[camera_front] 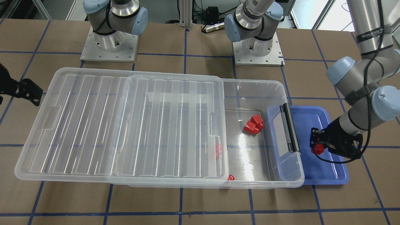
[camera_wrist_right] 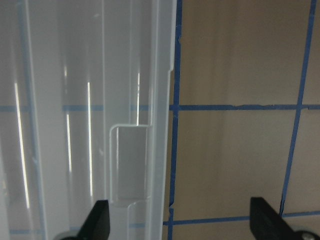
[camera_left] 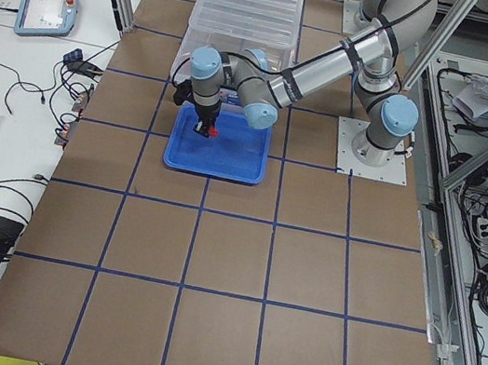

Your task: Place red block in blue tray from box

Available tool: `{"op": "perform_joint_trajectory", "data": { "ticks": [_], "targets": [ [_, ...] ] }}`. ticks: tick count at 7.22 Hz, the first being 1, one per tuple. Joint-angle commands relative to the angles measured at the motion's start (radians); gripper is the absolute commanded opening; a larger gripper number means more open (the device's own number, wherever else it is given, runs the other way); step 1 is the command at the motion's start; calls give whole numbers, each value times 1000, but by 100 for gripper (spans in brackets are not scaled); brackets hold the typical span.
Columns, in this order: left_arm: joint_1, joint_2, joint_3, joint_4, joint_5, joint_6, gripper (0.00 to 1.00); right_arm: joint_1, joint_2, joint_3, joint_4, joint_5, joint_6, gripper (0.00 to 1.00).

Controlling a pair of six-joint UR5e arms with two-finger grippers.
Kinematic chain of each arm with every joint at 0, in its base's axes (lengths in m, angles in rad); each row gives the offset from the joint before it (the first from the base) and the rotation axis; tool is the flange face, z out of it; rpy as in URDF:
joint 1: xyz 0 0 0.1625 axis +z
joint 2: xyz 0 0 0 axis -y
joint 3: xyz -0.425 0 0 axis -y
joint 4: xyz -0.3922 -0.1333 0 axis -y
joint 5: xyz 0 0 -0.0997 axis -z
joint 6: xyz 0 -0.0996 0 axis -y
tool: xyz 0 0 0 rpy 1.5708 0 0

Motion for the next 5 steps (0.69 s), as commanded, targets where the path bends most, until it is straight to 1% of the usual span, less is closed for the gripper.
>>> {"op": "perform_joint_trajectory", "data": {
  "ticks": [1, 2, 3, 4, 5],
  "targets": [
    [1, -3, -33, 57, 3, 2, 59, -90, 54, 5, -38, 1, -110, 100],
    [7, -1, -18, 54, 4, 2, 89, -107, 63, 9, -39, 1, -118, 100],
    [13, 5, -15, 44, 6, 0, 97, -110, 66, 16, -38, 1, -118, 100],
    [13, 18, -15, 35, 6, -2, 100, -112, 65, 43, -42, 0, -120, 100],
    [7, 37, -4, 3, 10, -18, 100, -112, 65, 60, -42, 0, -120, 100]
  ]
}}
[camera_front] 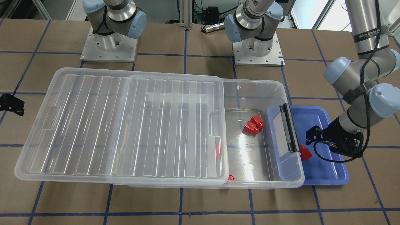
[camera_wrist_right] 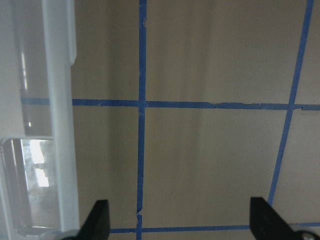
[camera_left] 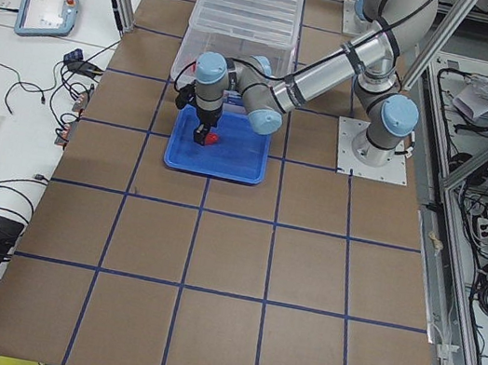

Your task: Place red block in blue tray from box

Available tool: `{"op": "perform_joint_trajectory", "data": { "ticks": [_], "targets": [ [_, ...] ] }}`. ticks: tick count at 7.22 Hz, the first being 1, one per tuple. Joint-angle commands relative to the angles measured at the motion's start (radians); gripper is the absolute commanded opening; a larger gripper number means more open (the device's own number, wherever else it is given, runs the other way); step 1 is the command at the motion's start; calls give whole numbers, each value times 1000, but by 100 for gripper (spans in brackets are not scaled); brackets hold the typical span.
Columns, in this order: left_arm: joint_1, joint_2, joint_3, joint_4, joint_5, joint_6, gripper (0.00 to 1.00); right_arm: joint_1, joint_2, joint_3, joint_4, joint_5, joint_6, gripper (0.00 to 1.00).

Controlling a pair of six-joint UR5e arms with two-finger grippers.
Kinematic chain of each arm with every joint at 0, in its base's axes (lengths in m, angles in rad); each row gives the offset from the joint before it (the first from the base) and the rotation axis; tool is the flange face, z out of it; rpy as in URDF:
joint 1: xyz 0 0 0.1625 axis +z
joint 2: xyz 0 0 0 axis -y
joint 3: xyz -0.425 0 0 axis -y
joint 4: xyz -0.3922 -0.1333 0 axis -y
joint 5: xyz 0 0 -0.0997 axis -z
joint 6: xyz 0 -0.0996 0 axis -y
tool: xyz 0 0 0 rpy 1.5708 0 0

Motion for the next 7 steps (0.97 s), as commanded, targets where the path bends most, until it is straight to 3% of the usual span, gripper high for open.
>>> {"op": "perform_joint_trajectory", "data": {
  "ticks": [1, 2, 4, 7],
  "targets": [
    [-19, 44, 53, -92, 40, -71, 100, -2, 1, 32, 0, 3, 2, 100],
    [-20, 67, 105, -240, 33, -101, 100, -2, 10, 54, -1, 4, 5, 100],
    [-52, 119, 152, -344, 34, -159, 100, 2, 18, 84, -57, 6, 9, 100],
    [-241, 223, 190, -493, 47, -436, 100, 22, 15, 87, -72, 31, 15, 100]
  ]
}}
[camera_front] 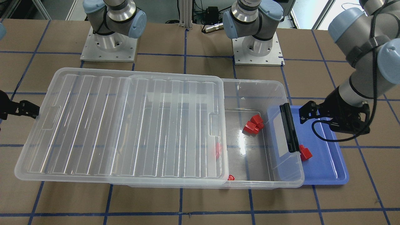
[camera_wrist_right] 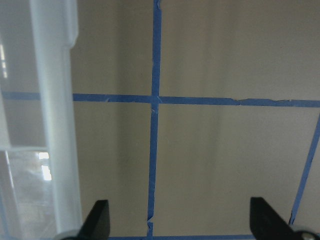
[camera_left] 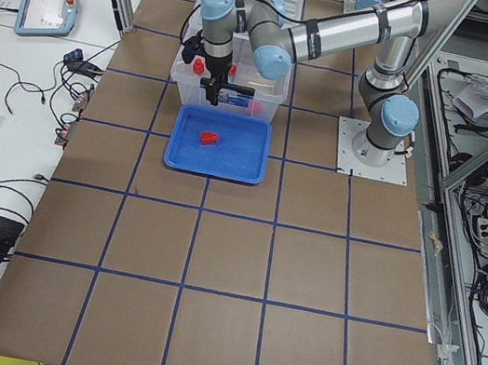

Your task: Place red block in blue tray from box

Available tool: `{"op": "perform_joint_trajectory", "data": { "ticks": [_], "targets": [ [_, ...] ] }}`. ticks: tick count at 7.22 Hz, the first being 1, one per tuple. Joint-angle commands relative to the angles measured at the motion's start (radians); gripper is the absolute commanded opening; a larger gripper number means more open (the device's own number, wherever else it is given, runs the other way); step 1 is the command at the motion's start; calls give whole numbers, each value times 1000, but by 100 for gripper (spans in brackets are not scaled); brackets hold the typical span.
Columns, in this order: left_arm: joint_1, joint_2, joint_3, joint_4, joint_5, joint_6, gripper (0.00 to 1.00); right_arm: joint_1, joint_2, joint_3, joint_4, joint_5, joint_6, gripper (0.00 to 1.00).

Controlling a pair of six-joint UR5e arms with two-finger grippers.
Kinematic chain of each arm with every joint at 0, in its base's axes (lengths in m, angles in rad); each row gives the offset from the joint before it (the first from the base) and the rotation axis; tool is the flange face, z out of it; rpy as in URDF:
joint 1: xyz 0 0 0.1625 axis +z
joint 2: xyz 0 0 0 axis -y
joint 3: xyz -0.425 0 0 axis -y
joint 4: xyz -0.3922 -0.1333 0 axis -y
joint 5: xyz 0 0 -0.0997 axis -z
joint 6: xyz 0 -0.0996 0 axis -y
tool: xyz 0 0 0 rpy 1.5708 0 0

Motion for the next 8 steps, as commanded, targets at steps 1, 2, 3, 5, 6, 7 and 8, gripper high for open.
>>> {"op": "perform_joint_trajectory", "data": {
  "ticks": [1, 2, 3, 5, 6, 7, 8],
  "targets": [
    [-116, 58, 33, -97, -8, -195, 100, 8, -1, 1, -3, 61, 11, 100],
    [-165, 73, 40, -101, 1, -238, 100, 13, -3, 2, -2, 63, 31, 100],
    [-196, 92, 42, -130, 5, -278, 100, 37, -1, 2, 0, 61, 89, 100],
    [-225, 133, 56, -179, 1, -327, 100, 88, -1, 1, -8, 63, 149, 100],
    [-227, 153, 54, -184, 0, -328, 100, 111, 3, 1, -8, 64, 193, 100],
    [-227, 171, 54, -204, 0, -329, 100, 139, 6, 1, -8, 66, 230, 100],
    [-227, 188, 54, -215, -2, -329, 100, 172, 14, -1, -9, 92, 282, 100]
  ]
}}
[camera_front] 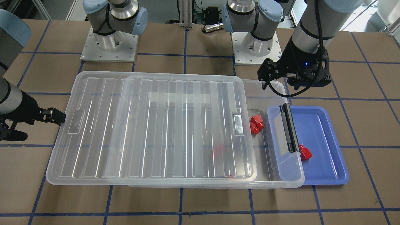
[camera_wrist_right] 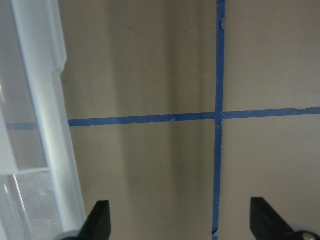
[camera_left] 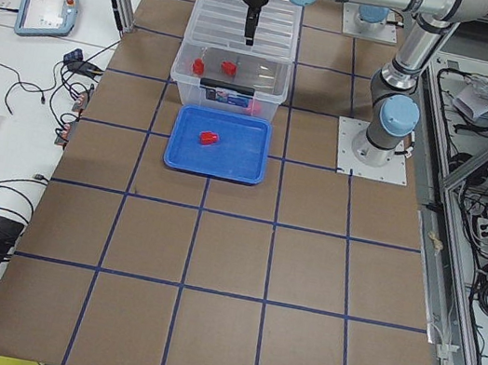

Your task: Place red block in blue tray from box

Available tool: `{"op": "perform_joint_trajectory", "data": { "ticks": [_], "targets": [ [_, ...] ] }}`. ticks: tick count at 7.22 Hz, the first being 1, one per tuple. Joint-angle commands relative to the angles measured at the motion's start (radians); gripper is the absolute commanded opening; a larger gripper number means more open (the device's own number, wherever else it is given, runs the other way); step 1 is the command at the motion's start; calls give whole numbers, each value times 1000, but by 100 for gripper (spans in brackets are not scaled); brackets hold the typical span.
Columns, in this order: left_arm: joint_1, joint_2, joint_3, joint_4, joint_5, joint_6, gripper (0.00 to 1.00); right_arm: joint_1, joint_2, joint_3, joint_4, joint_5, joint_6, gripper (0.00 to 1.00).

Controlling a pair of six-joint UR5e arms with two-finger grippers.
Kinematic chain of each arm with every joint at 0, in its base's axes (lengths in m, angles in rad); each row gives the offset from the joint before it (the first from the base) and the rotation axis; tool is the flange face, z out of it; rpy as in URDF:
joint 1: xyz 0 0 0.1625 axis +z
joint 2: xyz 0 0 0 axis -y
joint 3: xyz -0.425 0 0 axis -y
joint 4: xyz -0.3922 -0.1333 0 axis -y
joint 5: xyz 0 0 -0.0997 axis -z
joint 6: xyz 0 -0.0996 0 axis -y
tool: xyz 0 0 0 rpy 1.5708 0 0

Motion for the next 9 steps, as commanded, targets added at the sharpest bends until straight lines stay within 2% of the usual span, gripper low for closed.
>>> {"op": "perform_joint_trajectory", "data": {
  "ticks": [1, 4, 7, 8, 9],
  "targets": [
    [-2, 33, 0, -18, -1, -1, 100, 66, 9, -1, -6, 23, 102, 100],
    [-4, 47, 0, -26, -7, -4, 100, 115, 12, -1, -14, 74, 173, 100],
    [-36, 35, 14, 0, -15, -17, 100, 169, 20, -1, -14, 74, 256, 100],
    [-36, 6, 63, -13, -17, -9, 100, 176, 26, -3, -14, 74, 262, 100],
    [-42, -33, 118, -94, -15, -14, 100, 178, 29, -4, -14, 74, 268, 100]
  ]
}}
